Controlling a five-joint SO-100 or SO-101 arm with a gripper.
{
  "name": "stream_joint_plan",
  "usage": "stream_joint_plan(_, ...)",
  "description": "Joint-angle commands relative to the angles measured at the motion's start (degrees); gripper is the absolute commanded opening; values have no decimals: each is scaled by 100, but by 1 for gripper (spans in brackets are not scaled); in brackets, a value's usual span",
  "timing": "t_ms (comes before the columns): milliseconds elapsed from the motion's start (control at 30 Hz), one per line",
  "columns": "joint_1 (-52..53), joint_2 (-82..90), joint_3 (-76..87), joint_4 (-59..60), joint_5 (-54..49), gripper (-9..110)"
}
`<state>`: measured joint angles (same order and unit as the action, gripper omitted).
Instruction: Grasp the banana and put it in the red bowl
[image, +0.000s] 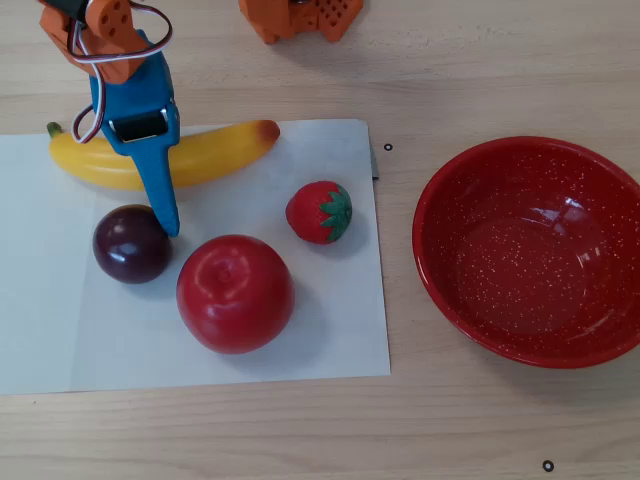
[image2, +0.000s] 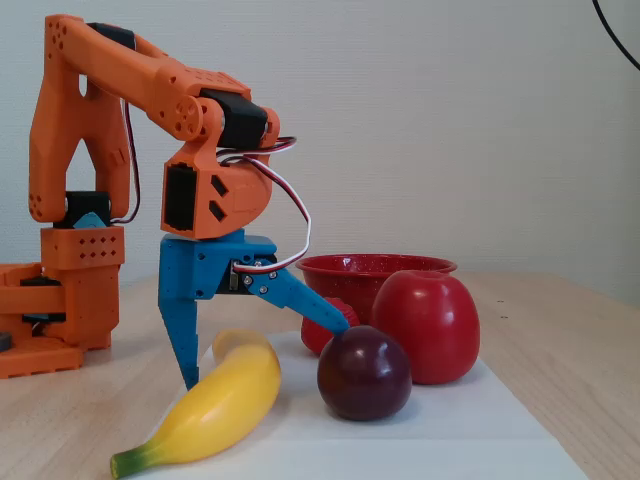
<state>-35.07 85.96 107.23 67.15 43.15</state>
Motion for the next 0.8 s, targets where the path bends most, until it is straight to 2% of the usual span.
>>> stream_joint_plan(0, 18, 211, -176, -149, -123, 58)
stream_joint_plan(567, -79, 501, 149, -352, 62, 5)
stream_joint_plan(633, -79, 545, 149, -290, 62, 0)
stream_joint_plan(767, -70, 650, -9, -35, -26, 0)
